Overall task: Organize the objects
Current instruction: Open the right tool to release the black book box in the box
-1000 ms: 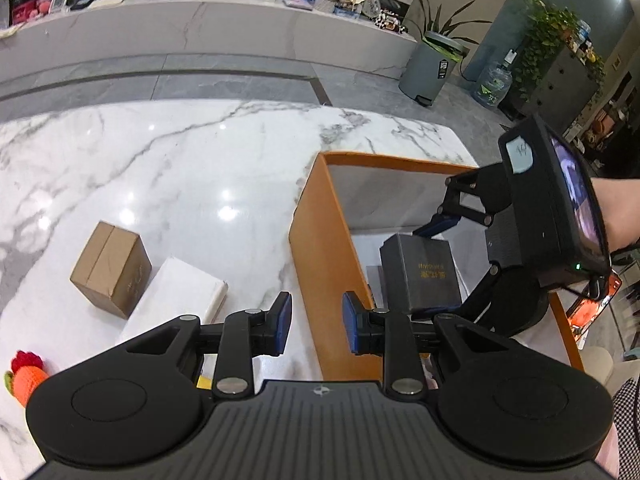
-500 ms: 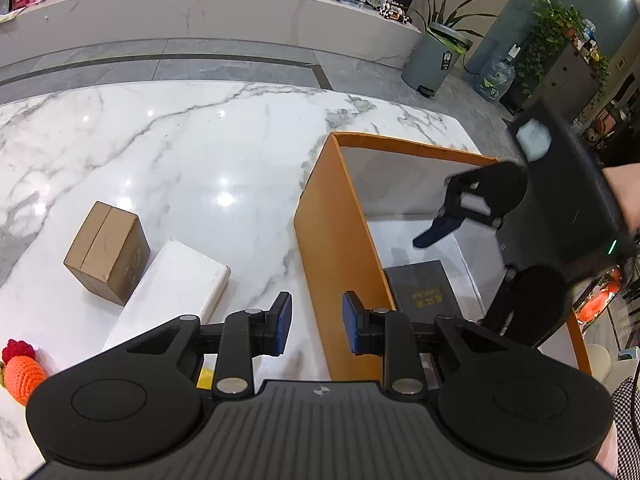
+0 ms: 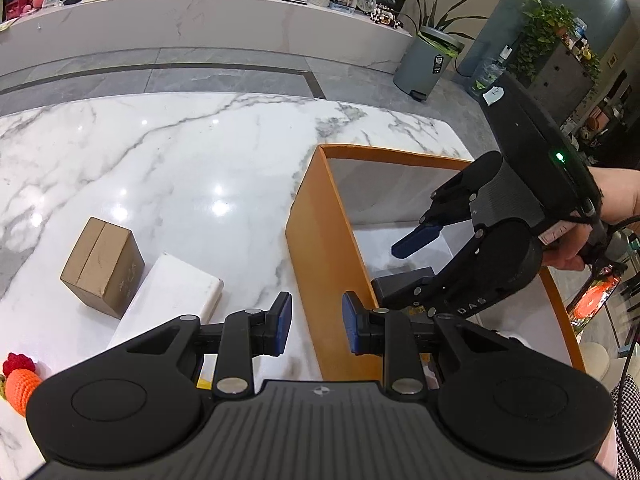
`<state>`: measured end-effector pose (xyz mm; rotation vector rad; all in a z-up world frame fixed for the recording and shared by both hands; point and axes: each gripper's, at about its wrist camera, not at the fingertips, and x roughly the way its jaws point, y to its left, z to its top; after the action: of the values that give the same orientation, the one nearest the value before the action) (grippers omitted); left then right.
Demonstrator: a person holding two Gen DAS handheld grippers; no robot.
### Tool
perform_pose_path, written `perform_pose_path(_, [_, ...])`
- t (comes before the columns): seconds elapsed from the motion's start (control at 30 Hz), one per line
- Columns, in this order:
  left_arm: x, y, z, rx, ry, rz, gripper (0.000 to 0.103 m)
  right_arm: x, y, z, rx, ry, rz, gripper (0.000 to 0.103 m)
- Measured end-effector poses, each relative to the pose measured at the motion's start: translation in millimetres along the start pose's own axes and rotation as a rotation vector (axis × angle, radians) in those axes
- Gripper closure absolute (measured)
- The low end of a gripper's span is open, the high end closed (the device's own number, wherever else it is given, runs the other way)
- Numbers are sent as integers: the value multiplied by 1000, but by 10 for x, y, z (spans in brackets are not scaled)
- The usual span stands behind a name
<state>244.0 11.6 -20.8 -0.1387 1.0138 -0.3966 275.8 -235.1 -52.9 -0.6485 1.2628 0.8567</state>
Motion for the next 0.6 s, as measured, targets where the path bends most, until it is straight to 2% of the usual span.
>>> perform_pose_path(0.1, [3, 7, -9, 4, 0, 2, 73, 42, -44, -26, 102, 11, 39, 35])
perform_pose_path(0.2, [6, 16, -17, 3, 6, 4, 73, 188, -104, -61, 217, 47, 114, 34])
perform_pose_path(0.37, [-11, 40, -55, -6, 10, 13, 73, 227, -112, -129, 284, 29, 165, 37])
perform_pose_path(0.53, [-91, 25, -114, 3, 4, 20, 72, 212, -40, -156, 295, 2, 135, 36])
perform_pose_path(0.6, [-151, 28, -144, 3, -9, 19, 69, 186, 18, -156, 281, -8, 105, 35])
